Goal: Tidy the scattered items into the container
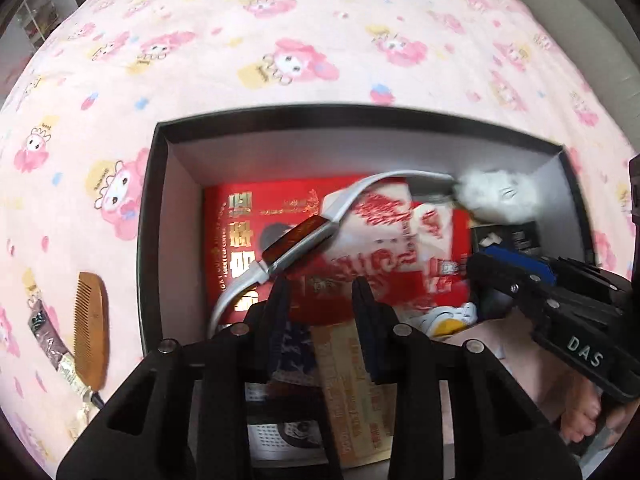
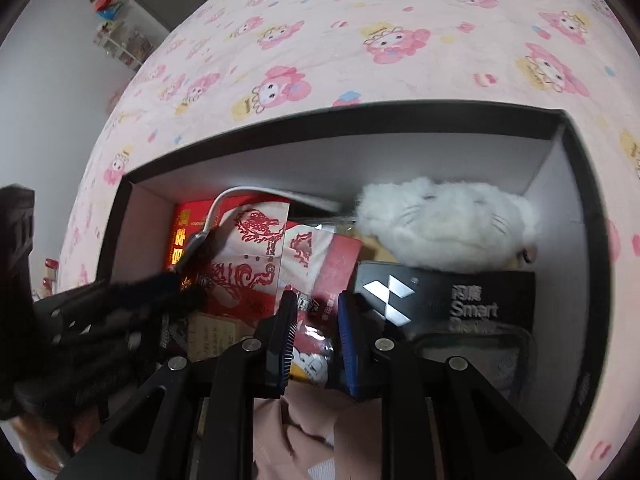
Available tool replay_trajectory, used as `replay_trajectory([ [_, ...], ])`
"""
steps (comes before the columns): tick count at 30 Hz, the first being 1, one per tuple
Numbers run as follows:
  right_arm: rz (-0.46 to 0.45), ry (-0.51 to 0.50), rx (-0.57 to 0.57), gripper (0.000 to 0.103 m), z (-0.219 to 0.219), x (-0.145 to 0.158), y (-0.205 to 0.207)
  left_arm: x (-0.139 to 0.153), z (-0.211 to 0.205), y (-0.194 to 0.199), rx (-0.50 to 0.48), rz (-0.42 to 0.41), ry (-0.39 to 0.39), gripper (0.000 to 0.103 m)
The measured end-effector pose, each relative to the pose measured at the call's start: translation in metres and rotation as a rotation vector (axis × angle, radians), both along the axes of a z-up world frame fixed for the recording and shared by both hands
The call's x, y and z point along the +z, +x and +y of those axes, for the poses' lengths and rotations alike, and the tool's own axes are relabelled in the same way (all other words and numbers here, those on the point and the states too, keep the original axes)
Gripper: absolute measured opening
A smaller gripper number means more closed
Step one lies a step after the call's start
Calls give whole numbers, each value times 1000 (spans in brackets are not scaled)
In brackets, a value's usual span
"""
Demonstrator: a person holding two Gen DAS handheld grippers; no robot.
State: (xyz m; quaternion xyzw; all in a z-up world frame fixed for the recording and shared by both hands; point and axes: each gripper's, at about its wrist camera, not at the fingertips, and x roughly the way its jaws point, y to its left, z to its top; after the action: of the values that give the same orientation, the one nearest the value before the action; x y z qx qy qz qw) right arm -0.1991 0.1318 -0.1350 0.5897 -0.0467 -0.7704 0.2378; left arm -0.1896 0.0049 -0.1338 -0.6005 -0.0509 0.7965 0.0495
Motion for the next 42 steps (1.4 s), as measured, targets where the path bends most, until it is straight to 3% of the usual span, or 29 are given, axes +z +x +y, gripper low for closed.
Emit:
replay_trajectory([
  [4, 86, 64, 32, 18, -3, 15, 4, 3, 5, 19, -60, 9, 75, 33],
  [8, 42, 48, 142, 18, -15, 5, 6, -16, 2, 16, -68, -44, 36, 33],
  [11, 11, 85, 162, 18, -26, -12, 1, -17, 2, 5, -63, -35, 56, 34],
  [16, -2, 38, 98, 19, -17, -12, -11, -14, -1, -9, -13, -11, 71, 34],
  [20, 12, -16, 53, 19, -2, -7, -16, -4, 0, 7, -15, 27, 92, 38],
  [23, 18, -2, 105, 22, -9, -2, -12, -4, 5, 8, -53, -11, 111, 39],
  [27, 2, 75, 152, 26, -29, -15, -14, -5, 7, -3, -40, -21, 66, 37],
  [32, -4, 52, 96, 26, -22, -11, -23, -4, 1, -13, -4, -16, 70, 37],
  [35, 11, 3, 57, 27, -13, -7, -21, 4, 6, -7, -4, 9, 69, 38],
  [39, 79, 8, 41, 29, -7, 12, -14, 21, 4, 9, -33, 73, 91, 39],
  [42, 129, 42, 32, 30, -11, 26, -1, 32, 19, 16, -44, 126, 118, 46],
])
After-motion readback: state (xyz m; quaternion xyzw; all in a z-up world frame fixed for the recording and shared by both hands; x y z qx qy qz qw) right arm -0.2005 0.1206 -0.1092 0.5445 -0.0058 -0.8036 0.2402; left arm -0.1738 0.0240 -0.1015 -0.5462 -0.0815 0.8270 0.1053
